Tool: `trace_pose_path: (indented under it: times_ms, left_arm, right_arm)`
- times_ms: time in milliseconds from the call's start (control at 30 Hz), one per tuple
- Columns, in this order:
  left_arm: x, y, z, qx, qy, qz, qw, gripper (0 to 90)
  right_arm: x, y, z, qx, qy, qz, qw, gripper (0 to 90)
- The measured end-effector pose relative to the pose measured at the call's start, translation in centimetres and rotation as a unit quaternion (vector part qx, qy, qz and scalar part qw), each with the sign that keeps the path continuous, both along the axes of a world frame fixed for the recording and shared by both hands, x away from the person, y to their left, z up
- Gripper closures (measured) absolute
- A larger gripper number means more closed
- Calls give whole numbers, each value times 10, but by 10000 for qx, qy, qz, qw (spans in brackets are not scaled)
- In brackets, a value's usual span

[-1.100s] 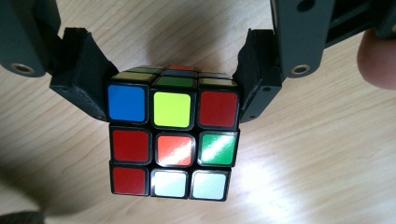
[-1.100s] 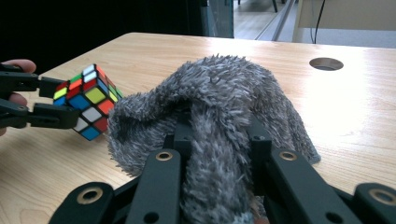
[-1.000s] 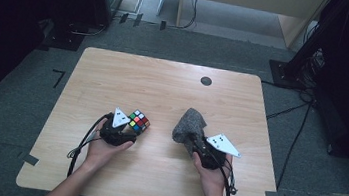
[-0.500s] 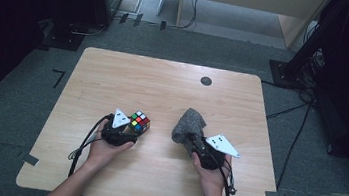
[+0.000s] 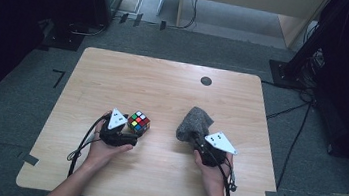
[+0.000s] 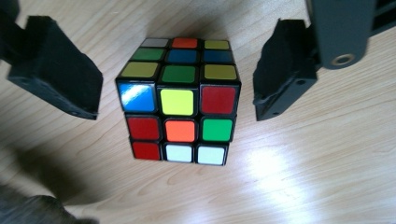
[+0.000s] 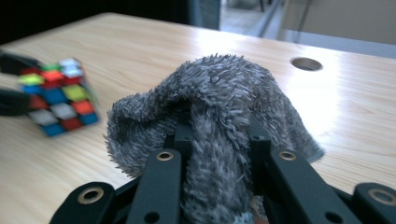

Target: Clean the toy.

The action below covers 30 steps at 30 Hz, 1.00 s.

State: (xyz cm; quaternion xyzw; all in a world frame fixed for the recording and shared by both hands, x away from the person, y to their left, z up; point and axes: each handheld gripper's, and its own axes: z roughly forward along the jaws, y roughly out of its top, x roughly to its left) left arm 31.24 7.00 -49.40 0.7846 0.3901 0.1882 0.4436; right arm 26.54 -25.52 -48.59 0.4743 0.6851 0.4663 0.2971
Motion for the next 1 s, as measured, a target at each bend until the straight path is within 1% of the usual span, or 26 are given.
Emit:
trace_pose_path:
  times_ms: [67, 133, 167, 200, 267, 333, 400, 467, 533, 600, 633, 667, 700, 733, 767, 800, 900, 967, 1000]
  left_arm:
    - [-1, 3, 4, -90, 4, -59, 9999, 139]
    - [-1, 6, 7, -227, 18, -65, 9997, 137]
    - [-1, 9, 9, -298, 28, -48, 9995, 136]
    - [-1, 11, 10, -381, 40, -45, 9993, 136]
    - [0, 15, 12, -484, 60, -31, 9988, 136]
    - [0, 17, 12, -478, 74, 1, 9988, 136]
    - [1, 18, 12, -466, 100, 28, 9989, 137]
    - [1, 19, 13, -454, 90, 64, 9989, 137]
    - [2, 19, 13, -528, 107, 83, 9985, 137]
    - [1, 20, 14, -564, 78, 71, 9984, 137]
    - [0, 20, 15, -581, 64, 69, 9983, 136]
    - [0, 20, 16, -587, 44, 52, 9983, 136]
    - [-1, 20, 16, -614, 40, 34, 9981, 135]
    - [-2, 21, 17, -622, 31, -5, 9981, 133]
    - [-2, 20, 18, -626, 23, -18, 9980, 132]
    - [-3, 20, 19, -641, 24, -24, 9979, 131]
    - [-4, 23, 25, -727, 52, -53, 9973, 129]
    - [-5, 26, 33, -925, 89, -60, 9957, 127]
    - [-6, 28, 37, -998, 76, -59, 9950, 124]
  right_arm:
    - [5, -1, -6, -198, 87, -58, 9998, 745]
    - [7, -1, -12, -393, 140, -18, 9991, 744]
    - [9, 0, -15, -470, 207, 8, 9987, 743]
    - [10, 0, -18, -510, 269, 13, 9983, 742]
    - [11, 0, -22, -498, 384, 49, 9980, 725]
    - [13, -1, -25, -493, 455, 25, 9977, 703]
    - [14, -3, -27, -485, 512, -13, 9975, 652]
    - [16, -4, -29, -420, 664, 9, 9969, 561]
    - [18, -4, -30, -346, 789, 20, 9963, 386]
    - [17, -3, -29, -292, 800, -4, 9964, 225]
    - [17, -3, -27, -216, 780, -21, 9967, 163]
    - [16, -3, -24, -102, 784, -35, 9969, 132]
    - [16, -4, -21, 0, 766, -44, 9970, 126]
    - [15, -5, -18, 98, 728, -37, 9973, 88]
    - [13, -6, -15, 155, 710, 4, 9974, 32]
    - [13, -7, -12, 191, 711, 23, 9973, 9]
    - [8, -12, -1, 364, 669, 62, 9971, 0]
    - [6, -15, 7, 413, 655, 77, 9970, 0]
    - [4, -17, 11, 398, 641, 104, 9971, 0]
